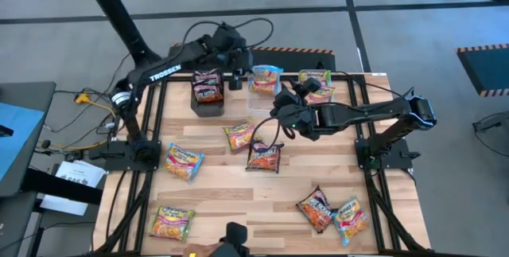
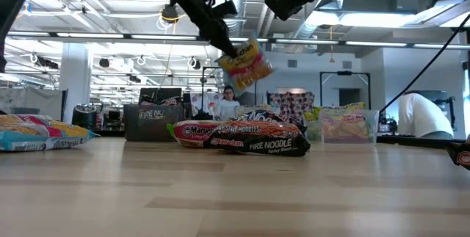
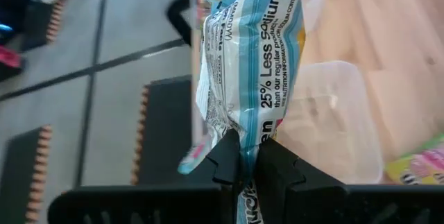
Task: Sort Maruchan noodles
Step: Put the top right blue noodle pack into the left transparent bin
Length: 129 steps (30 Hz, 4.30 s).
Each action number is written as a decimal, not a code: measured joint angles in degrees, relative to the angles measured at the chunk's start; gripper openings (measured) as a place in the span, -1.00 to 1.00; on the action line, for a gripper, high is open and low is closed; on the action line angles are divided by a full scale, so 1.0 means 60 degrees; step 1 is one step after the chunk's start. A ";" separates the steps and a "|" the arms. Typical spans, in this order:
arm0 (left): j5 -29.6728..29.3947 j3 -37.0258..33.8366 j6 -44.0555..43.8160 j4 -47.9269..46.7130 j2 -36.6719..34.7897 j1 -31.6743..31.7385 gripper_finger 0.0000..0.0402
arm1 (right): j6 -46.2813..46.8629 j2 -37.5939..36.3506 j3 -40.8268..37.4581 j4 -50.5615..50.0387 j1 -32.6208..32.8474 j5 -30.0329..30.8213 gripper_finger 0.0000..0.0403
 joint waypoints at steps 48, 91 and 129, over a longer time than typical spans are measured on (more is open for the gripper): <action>-0.1003 -0.0007 -0.0157 -0.0440 0.1772 -0.0595 -0.55 | 0.1715 0.0003 0.0004 -0.1277 0.0576 -0.0073 -0.22; -0.1540 -0.0007 -0.0904 -0.1363 0.1754 -0.1960 -0.45 | 0.2145 0.0003 0.0004 -0.1563 0.0543 -0.0477 -0.22; -0.2182 -0.0601 -0.1476 -0.0844 0.2573 -0.1426 -0.77 | 0.2178 0.0011 0.0018 -0.1653 0.0619 -0.0462 -0.22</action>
